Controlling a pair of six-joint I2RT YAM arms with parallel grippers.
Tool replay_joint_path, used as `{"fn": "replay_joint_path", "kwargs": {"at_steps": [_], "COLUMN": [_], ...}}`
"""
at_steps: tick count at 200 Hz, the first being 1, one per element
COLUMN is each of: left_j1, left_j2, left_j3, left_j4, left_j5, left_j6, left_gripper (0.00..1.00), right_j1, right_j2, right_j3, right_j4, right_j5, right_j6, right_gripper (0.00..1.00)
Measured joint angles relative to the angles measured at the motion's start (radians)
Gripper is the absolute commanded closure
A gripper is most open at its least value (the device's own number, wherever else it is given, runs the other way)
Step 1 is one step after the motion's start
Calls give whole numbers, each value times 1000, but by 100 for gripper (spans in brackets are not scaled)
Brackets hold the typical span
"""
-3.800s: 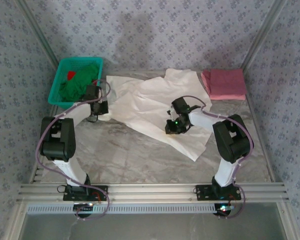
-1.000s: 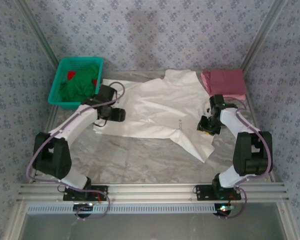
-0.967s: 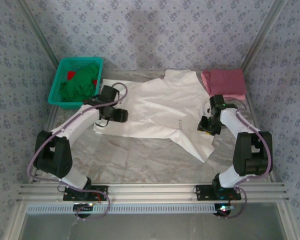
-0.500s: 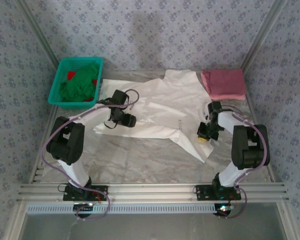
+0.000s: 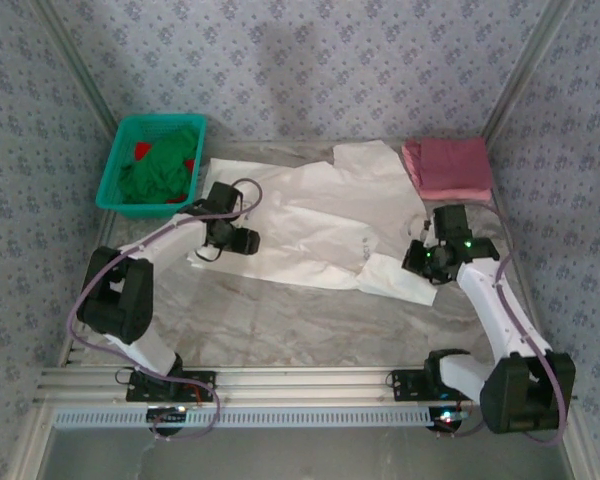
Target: Fold and stack the t-shirts
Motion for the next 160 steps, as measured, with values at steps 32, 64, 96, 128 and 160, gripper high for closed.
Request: {"fn": "replay_joint_path", "kwargs": {"at_steps": [32,64,96,128,160], "left_j1": [-13,-40,-44,-28,5], "left_j2": [21,68,88,150,200], "left_j3": [18,32,32,67,76], "left_j4": [10,23,30,36,43], "left_j5": [4,7,-1,-13,-16], "left_j6": [1,1,1,0,0], "left_gripper": [38,38,37,37,38], "right_j1": [8,-16,-78,-140,-151], "right_j2": [-4,60,196,435,685], "right_j3": [-31,-3,134,262,448], "right_j4": [-43,-24,37,142,177], "right_j5": [19,24,65,70,37], "right_j6": [16,43,51,45,54], "right_gripper": [100,100,98,100,100]}}
